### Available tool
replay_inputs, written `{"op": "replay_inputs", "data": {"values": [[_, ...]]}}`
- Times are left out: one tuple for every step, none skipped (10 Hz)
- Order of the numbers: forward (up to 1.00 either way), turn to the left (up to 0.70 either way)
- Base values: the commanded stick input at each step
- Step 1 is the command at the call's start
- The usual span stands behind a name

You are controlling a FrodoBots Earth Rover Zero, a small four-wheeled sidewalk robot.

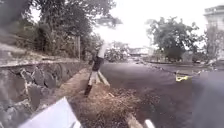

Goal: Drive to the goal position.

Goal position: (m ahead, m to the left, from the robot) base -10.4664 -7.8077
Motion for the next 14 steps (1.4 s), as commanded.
{"op": "replay_inputs", "data": {"values": [[0.00,-0.70],[0.00,-0.70],[0.00,-0.70],[0.00,-0.70],[0.00,-0.70],[0.00,-0.70],[0.00,-0.70],[0.00,-0.70],[0.00,-0.70],[0.00,-0.70],[0.00,-0.70],[0.00,-0.70],[0.00,-0.70],[0.00,-0.70]]}}
